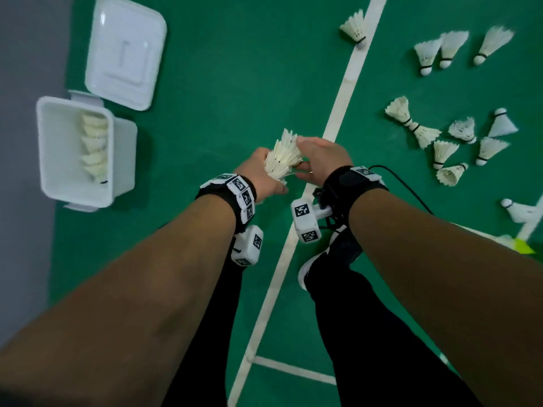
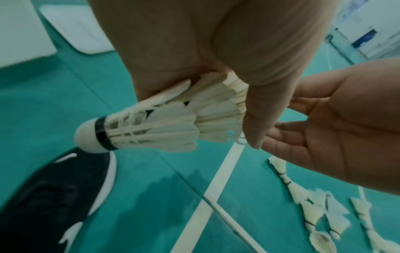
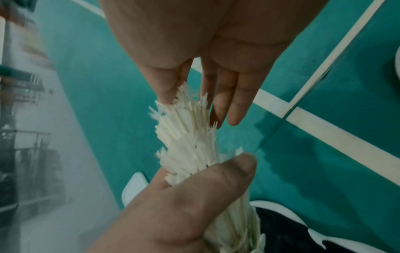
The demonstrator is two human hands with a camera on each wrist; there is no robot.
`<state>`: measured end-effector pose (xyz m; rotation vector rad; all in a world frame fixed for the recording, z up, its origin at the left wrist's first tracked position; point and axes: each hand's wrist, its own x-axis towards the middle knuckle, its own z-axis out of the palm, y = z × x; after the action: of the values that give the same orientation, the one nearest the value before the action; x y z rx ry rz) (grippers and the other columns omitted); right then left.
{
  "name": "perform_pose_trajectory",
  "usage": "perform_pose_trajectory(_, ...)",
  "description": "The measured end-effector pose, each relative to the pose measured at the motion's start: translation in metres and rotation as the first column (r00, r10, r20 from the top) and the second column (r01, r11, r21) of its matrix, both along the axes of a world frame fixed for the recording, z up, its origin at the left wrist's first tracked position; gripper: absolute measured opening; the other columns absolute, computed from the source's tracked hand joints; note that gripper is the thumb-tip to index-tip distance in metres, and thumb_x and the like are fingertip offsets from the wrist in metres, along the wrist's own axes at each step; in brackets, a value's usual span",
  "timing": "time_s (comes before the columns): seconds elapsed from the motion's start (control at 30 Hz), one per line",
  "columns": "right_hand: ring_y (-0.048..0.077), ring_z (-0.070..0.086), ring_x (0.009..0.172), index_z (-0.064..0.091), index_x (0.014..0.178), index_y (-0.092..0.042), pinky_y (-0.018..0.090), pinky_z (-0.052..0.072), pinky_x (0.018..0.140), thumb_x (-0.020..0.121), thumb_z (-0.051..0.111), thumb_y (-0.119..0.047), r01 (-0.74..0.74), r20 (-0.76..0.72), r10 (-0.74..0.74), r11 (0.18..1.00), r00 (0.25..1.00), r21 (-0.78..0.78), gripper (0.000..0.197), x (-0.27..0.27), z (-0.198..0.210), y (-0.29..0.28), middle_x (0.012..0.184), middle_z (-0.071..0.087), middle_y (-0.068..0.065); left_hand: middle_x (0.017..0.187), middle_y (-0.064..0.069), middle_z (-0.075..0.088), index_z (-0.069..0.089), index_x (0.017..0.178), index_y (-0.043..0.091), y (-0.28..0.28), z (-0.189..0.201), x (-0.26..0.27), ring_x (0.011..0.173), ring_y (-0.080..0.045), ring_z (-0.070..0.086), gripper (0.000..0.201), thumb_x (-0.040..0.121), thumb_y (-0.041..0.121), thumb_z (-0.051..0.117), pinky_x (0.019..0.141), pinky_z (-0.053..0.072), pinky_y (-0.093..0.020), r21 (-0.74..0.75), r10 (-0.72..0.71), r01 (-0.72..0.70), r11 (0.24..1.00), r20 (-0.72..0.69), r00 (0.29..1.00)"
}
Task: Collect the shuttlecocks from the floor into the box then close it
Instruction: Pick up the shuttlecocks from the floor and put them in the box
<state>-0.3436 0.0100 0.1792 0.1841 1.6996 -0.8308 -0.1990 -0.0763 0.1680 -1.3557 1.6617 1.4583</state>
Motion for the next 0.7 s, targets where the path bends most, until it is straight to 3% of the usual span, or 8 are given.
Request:
perform_pose_trajectory(0.1, 0.023, 0.080, 0.097, 0.073, 0.095, -0.029, 0.044, 0.063, 0.094, 0.102, 0.068, -0.035, -0.101, 0.032, 0.102, 0.995, 0.994, -0.027, 0.010, 0.026, 0.033, -0.034, 0.099, 0.079, -0.005, 0.109, 0.004, 0.066, 0.038, 0.146, 0.023, -0.027, 0.035, 0.035, 0.084, -0.014, 0.068, 0.090, 0.075, 0.024, 0.094, 0.064, 0.053, -0.027, -0.058, 0.054, -0.051, 0.997, 0.049, 0.997)
perform_pose_trajectory(0.23, 0.020, 0.079, 0.097, 0.074, 0.100, -0.033, 0.043, 0.064, 0.093, 0.101, 0.069, -0.038, -0.274, 0.016, 0.276, 0.958, 0.961, -0.079, 0.007, 0.062, 0.068, -0.079, 0.105, 0.077, -0.010, 0.116, -0.001, 0.067, 0.039, 0.144, 0.018, -0.059, 0.071, 0.084, 0.092, -0.020, 0.069, 0.094, 0.070, 0.031, 0.096, 0.079, 0.058, -0.033, -0.125, 0.140, -0.127, 0.984, 0.104, 0.985)
perform_pose_trajectory(0.33, 0.015, 0.079, 0.093, 0.074, 0.108, -0.034, 0.039, 0.065, 0.087, 0.099, 0.070, -0.040, -0.395, 0.013, 0.398, 0.913, 0.917, -0.099, 0.011, 0.094, 0.089, -0.104, 0.117, 0.075, -0.011, 0.113, -0.001, 0.065, 0.044, 0.140, 0.017, -0.077, 0.093, 0.129, 0.087, -0.018, 0.064, 0.087, 0.072, 0.034, 0.094, 0.069, 0.047, -0.028, -0.170, 0.196, -0.173, 0.970, 0.125, 0.973)
perform_pose_trajectory(0.43, 0.015, 0.080, 0.091, 0.073, 0.109, -0.032, 0.038, 0.066, 0.084, 0.099, 0.070, -0.041, -0.474, -0.004, 0.476, 0.874, 0.879, -0.108, 0.014, 0.127, 0.103, -0.125, 0.118, 0.075, -0.012, 0.109, 0.001, 0.067, 0.048, 0.132, 0.022, -0.086, 0.106, 0.169, 0.079, -0.010, 0.063, 0.076, 0.073, 0.035, 0.093, 0.060, 0.044, -0.026, -0.194, 0.254, -0.231, 0.954, 0.104, 0.962)
perform_pose_trajectory(0.6, 0.018, 0.079, 0.090, 0.070, 0.110, -0.029, 0.038, 0.066, 0.080, 0.098, 0.071, -0.043, -0.550, -0.018, 0.550, 0.831, 0.835, -0.082, 0.018, 0.189, 0.089, -0.167, 0.114, 0.076, -0.008, 0.111, 0.001, 0.069, 0.050, 0.134, 0.022, -0.101, 0.095, 0.230, 0.086, -0.016, 0.069, 0.075, 0.073, 0.035, 0.092, 0.072, 0.058, -0.031, -0.182, 0.365, -0.346, 0.921, 0.083, 0.927)
perform_pose_trajectory(0.7, 0.020, 0.078, 0.088, 0.069, 0.115, -0.024, 0.039, 0.065, 0.079, 0.099, 0.069, -0.043, -0.572, 0.003, 0.573, 0.818, 0.820, -0.064, 0.024, 0.233, 0.069, -0.194, 0.112, 0.074, -0.006, 0.112, 0.001, 0.068, 0.051, 0.133, 0.021, -0.120, 0.080, 0.268, 0.088, -0.018, 0.066, 0.072, 0.075, 0.034, 0.091, 0.071, 0.053, -0.030, -0.191, 0.425, -0.401, 0.896, 0.105, 0.899)
